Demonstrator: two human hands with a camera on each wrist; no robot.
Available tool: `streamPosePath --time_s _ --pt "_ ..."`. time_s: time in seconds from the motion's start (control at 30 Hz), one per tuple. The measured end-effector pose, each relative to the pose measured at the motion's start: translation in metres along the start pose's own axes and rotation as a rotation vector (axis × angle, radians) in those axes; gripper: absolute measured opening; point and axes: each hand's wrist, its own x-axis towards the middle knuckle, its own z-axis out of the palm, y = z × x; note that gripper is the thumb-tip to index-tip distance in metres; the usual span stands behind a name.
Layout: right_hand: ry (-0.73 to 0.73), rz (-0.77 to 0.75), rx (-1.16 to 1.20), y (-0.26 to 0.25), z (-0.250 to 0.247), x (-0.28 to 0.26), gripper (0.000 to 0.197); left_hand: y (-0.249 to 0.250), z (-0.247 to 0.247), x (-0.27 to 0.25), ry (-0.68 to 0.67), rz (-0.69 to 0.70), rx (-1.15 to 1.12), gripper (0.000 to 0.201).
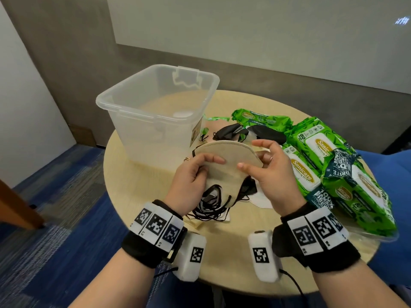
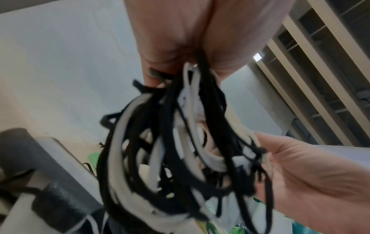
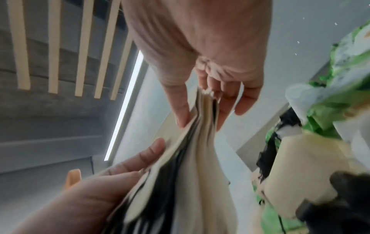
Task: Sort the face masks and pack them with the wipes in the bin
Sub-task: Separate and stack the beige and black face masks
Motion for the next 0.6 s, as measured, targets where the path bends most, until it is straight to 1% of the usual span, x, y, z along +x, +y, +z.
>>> streamPosePath --time_s 0.03,0.13,0.17,0.23,0.3,0.37,0.43,0.5,0.6 --pt "-0.043 -0.001 -0.081 -0.002 -0.003 0.002 0.042 0.000 0.001 0.001 -0.019 0.006 0.012 0.053" --pt "-0.263 0.036 -0.255 -0.006 -0.008 0.008 0.034 0.004 0.002 0.001 -0.113 0.021 0.005 0.053" --pt "-0.313 0.038 -0.274 -0.007 -0.010 0.009 0.030 0.006 0.003 0.001 -0.136 0.033 -0.002 0.051" --pt "-0.367 0.044 -0.249 -0.010 -0.011 0.009 0.024 0.007 0.002 0.000 -0.159 0.045 -0.042 0.038" --pt "-0.364 0.037 -0.198 -0.011 -0.011 0.009 0.023 0.004 0.001 -0.002 -0.167 0.003 -0.107 0.032" --pt "-0.291 0.045 -0.119 -0.010 -0.015 0.010 0.023 -0.001 0.001 -0.005 -0.178 -0.041 -0.143 0.033" --pt "-0.202 0.064 -0.037 -0.008 -0.020 0.012 0.021 -0.005 0.000 -0.007 -0.174 -0.076 -0.132 0.036" --pt "-0.162 0.056 -0.038 -0.005 -0.025 0.015 0.020 -0.005 0.001 -0.008 -0.178 -0.112 -0.156 0.034" --pt "-0.141 0.030 -0.073 -0.007 -0.027 0.016 0.018 -0.006 0.000 -0.008 -0.175 -0.101 -0.177 0.034"
